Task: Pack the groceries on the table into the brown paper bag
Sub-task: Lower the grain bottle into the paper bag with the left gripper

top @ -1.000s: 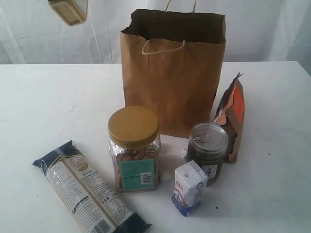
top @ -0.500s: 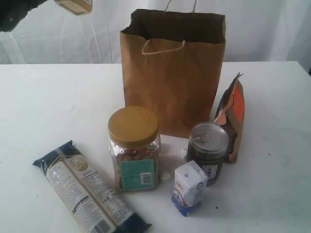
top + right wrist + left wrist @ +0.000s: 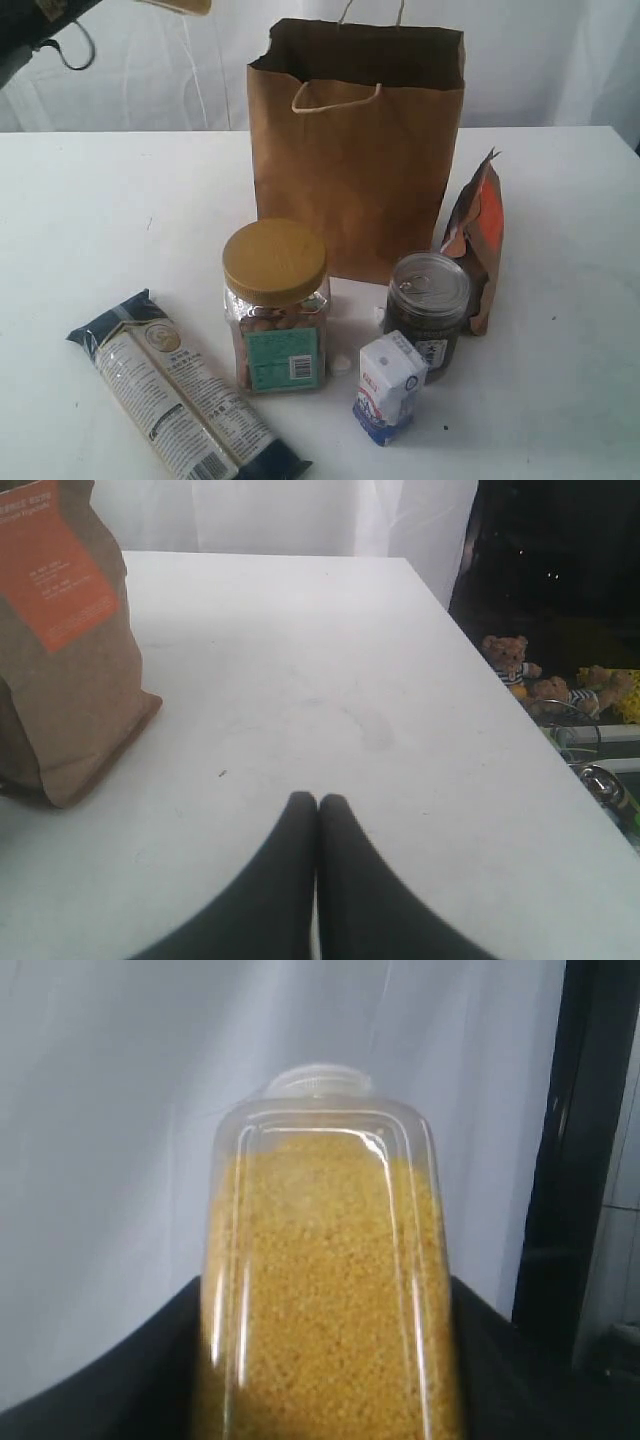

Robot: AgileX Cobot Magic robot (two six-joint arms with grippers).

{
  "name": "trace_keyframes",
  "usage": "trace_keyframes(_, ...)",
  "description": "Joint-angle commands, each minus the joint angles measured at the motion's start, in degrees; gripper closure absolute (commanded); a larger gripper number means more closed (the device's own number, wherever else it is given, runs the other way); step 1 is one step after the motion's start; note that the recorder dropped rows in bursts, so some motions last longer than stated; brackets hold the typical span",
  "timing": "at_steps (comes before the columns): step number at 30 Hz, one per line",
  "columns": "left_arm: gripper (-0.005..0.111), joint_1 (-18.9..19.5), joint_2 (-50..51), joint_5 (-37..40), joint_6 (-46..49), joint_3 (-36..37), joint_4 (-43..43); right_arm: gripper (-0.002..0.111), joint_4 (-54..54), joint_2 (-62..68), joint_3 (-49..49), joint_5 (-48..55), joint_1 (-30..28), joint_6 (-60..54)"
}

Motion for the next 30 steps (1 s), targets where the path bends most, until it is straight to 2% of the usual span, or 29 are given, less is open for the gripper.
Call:
trace_keyframes(1,0.107,2.03,-1.84,-4.65,-3.88,-0.15,5.41,0.108,0.16,-0.34,0.11,-0.43,-0.08,-0.03)
trace_keyframes(10,0.107,-1.84,-3.95,-4.65,-6.4,-0.15,8.35,0.108,0.16,-0.34,0.11,-0.43,-0.08,-0.03)
trace_keyframes(21,0.107,-2.26,-6.9,-4.65,-10.57,-0.15,10.03,0.108,0.16,-0.34,0.11,-0.43,-0.08,-0.03)
trace_keyframes(30,0.107,-8.36,-8.15,-4.65,-10.78,-0.15,13.68,0.108,0.16,-0.34,0.11,-0.43,-0.08,-0.03)
